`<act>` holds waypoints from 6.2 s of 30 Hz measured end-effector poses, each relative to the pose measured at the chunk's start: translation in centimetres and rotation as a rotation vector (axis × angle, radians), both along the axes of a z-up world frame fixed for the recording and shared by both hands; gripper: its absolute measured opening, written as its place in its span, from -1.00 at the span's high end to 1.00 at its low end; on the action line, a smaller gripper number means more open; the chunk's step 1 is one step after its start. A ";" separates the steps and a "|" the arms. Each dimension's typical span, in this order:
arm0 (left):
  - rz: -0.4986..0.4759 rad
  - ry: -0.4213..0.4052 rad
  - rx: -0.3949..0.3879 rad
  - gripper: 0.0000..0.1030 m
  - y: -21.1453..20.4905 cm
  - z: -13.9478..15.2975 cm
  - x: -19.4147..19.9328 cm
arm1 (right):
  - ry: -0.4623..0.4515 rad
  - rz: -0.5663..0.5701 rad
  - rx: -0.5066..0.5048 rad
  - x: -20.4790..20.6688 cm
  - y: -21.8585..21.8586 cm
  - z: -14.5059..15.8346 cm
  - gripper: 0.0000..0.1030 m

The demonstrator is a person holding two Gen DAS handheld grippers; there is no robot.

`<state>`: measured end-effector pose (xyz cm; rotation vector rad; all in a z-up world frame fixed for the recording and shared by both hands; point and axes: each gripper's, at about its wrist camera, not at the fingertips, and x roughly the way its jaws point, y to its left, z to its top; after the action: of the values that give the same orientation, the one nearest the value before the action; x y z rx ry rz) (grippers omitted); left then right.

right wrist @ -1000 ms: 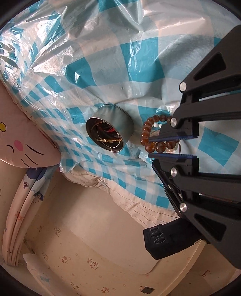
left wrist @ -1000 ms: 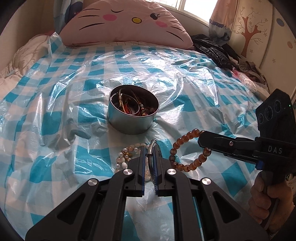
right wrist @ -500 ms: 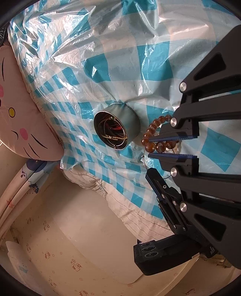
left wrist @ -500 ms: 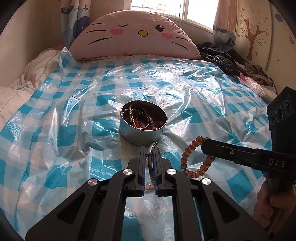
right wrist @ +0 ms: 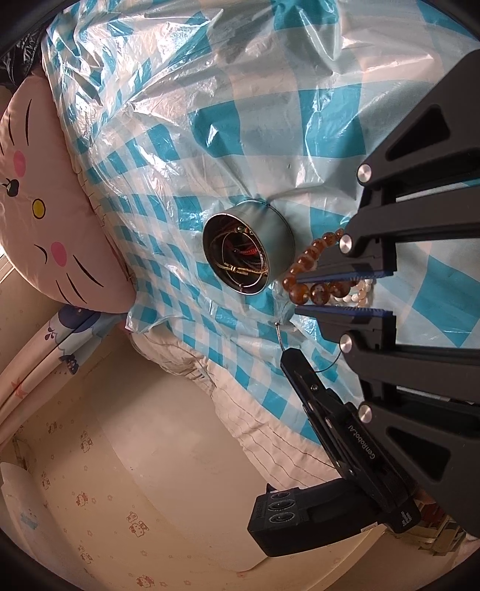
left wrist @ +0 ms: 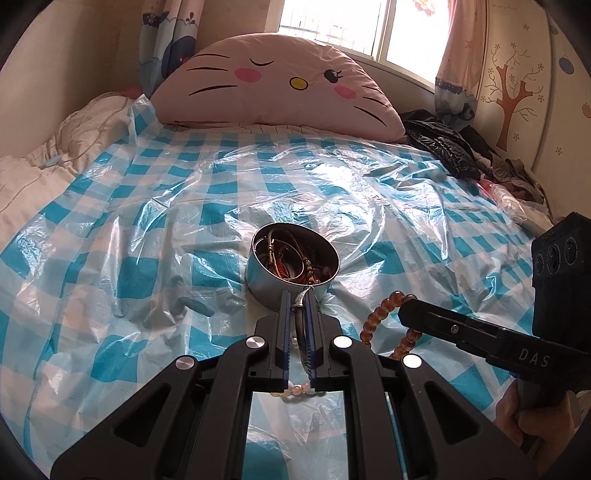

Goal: Organize jewelry
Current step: 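Carry the left gripper's bracelet and the right gripper's amber beads over the steel tin, then open the left gripper over the tin while the right gripper releases the amber beads inside, then move both open grippers back to the white pearl and peach bead bracelets, then close the left gripper on the peach bead bracelet while the right gripper grasps the white pearl bracelet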

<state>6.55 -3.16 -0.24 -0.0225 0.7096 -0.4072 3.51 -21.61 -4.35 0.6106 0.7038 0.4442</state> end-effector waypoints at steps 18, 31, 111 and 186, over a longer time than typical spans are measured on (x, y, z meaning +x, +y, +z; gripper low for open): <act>0.024 -0.021 -0.046 0.87 0.0 1.3 2.2 | -0.084 -0.024 0.038 3.3 -0.3 2.2 0.75; 0.028 -0.037 -0.077 0.87 -1.3 2.1 6.1 | -0.097 -0.034 0.046 7.2 -0.6 2.4 0.75; 0.249 0.077 -0.073 0.20 2.5 -0.8 9.8 | 0.037 0.070 -0.303 12.6 5.6 -1.6 0.22; -0.064 0.212 0.242 -0.03 -3.4 -5.8 2.7 | 0.239 -0.071 -0.750 3.8 4.8 -4.0 0.02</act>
<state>9.23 -6.61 -6.00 0.1885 0.9668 -0.3814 7.27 -16.82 -8.31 -0.0252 0.9996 0.0187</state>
